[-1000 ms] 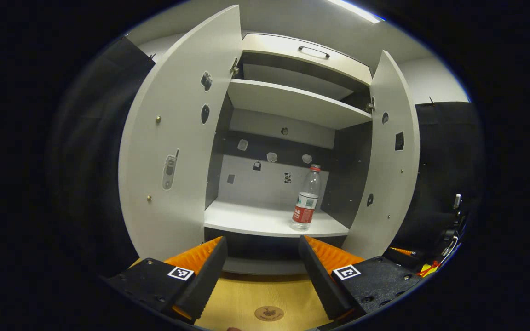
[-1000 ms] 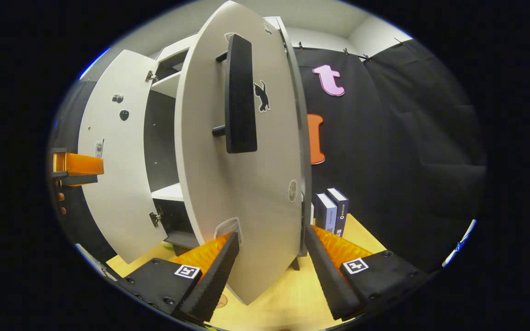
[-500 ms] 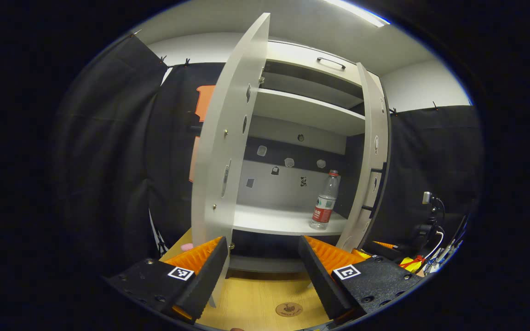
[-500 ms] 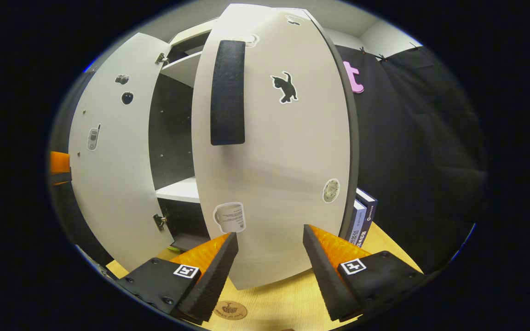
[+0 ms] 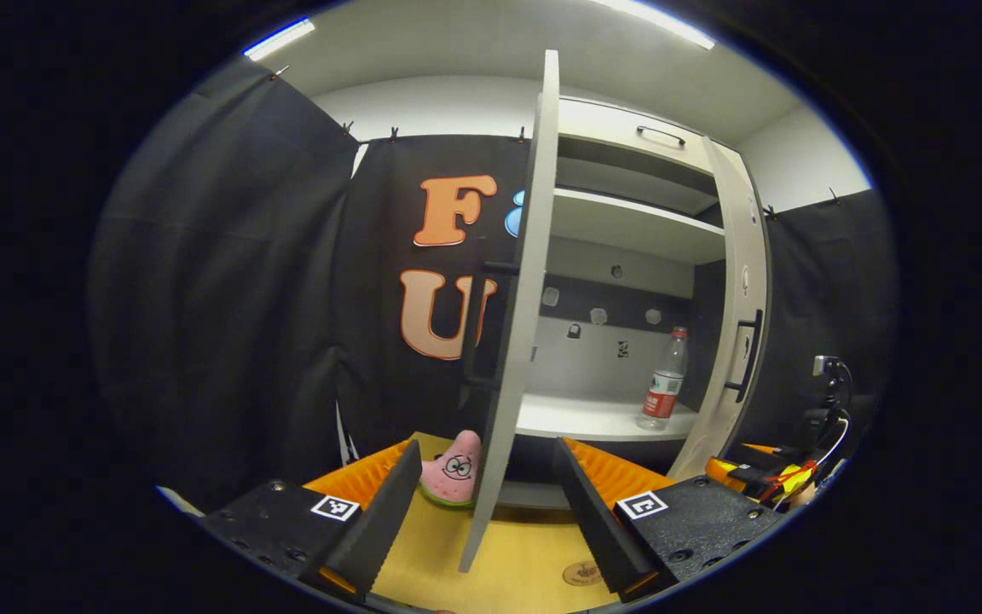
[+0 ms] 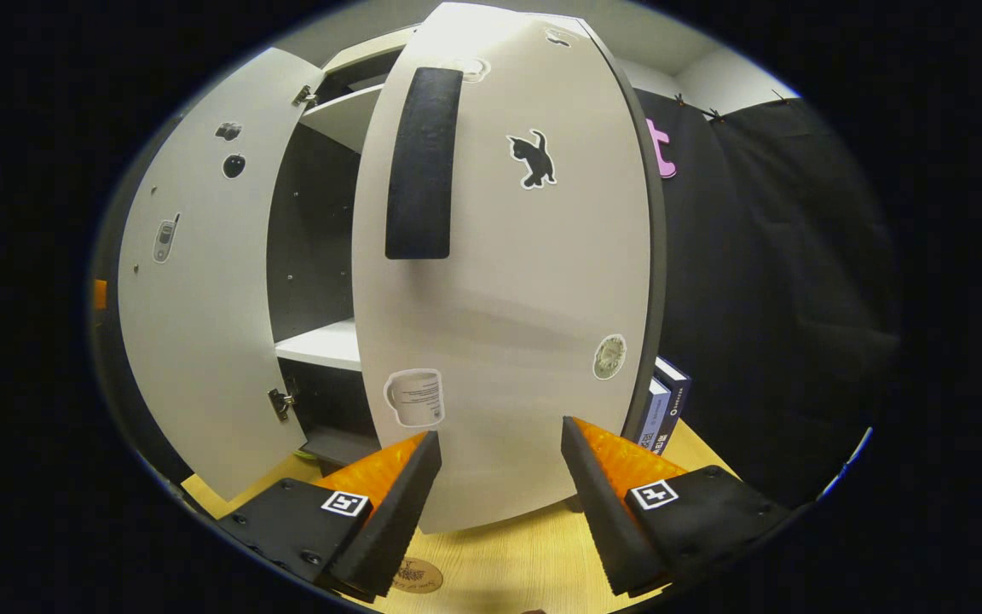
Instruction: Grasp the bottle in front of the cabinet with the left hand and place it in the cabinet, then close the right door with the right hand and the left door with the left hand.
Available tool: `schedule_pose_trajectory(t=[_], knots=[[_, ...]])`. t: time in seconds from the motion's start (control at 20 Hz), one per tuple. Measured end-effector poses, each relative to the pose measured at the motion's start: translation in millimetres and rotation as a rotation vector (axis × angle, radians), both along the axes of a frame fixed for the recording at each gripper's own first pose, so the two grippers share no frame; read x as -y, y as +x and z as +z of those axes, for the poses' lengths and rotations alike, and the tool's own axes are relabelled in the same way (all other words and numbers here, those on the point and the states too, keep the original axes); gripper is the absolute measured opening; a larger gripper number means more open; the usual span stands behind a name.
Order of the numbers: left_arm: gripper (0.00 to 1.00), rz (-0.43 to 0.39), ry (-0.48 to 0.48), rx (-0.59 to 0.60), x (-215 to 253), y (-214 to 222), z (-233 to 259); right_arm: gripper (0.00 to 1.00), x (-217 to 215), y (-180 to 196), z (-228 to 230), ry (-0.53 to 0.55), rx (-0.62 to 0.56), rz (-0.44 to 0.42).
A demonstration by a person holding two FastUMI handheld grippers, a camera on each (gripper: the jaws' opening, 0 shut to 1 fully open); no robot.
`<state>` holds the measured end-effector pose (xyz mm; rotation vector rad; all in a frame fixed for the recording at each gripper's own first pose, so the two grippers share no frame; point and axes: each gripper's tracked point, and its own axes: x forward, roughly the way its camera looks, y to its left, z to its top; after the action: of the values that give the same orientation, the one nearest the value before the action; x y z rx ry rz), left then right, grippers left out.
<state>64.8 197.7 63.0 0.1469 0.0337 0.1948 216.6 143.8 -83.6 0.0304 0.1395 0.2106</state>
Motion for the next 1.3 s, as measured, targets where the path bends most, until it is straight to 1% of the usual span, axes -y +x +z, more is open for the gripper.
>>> schedule_pose_trajectory(t=[0.2,0.25,0.3,0.45,0.55,0.6,0.65,0.7,0.95,1.05,1.1,1.25,1.3], knots=[[0.95,0.081,0.019,0.009,-36.2,-1.3,-0.1,0.96,4.5,-9.7,5.1,0.009,0.012,-0.003],[0.93,0.096,0.026,0.011,-44.3,0.0,-0.5,0.96,7.5,-12.2,6.8,0.009,0.015,-0.006],[0.95,0.11,0.032,0.012,-52.3,0.4,-1.0,0.95,10.2,-15.0,8.6,0.007,0.017,-0.009],[0.94,0.134,0.029,0.009,-68.2,11.4,-2.6,0.95,22.2,-26.8,20.4,0.005,0.036,-0.023],[0.96,0.136,0.018,0.005,-74.8,20.6,-6.8,0.96,32.0,-35.0,30.1,0.002,0.049,-0.036],[0.95,0.134,0.014,0.003,-75.8,25.4,-9.1,0.95,37.4,-39.9,36.3,0.001,0.057,-0.043],[0.95,0.13,0.015,0.002,-76.3,31.0,-11.0,1.0,42.3,-42.9,42.6,0.001,0.068,-0.054],[0.95,0.125,0.016,-0.002,-76.8,35.6,-13.0,0.95,47.9,-46.7,49.1,0.001,0.08,-0.064],[0.95,0.117,0.005,-0.017,-77.2,54.4,-20.1,0.95,72.6,-64.0,76.8,0.006,0.139,-0.11],[0.94,0.122,0.002,-0.018,-79.4,57.0,-20.8,0.95,80.8,-67.2,81.5,0.008,0.153,-0.128],[0.92,0.126,0.0,-0.019,-81.7,57.8,-21.7,0.95,84.9,-68.6,82.4,0.01,0.154,-0.136],[0.92,0.127,-0.013,-0.027,-82.2,60.4,-25.3,0.95,95.0,-69.9,84.8,0.017,0.16,-0.161],[0.96,0.123,-0.016,-0.033,-80.9,61.4,-25.9,0.95,97.7,-69.5,85.2,0.018,0.163,-0.169]])
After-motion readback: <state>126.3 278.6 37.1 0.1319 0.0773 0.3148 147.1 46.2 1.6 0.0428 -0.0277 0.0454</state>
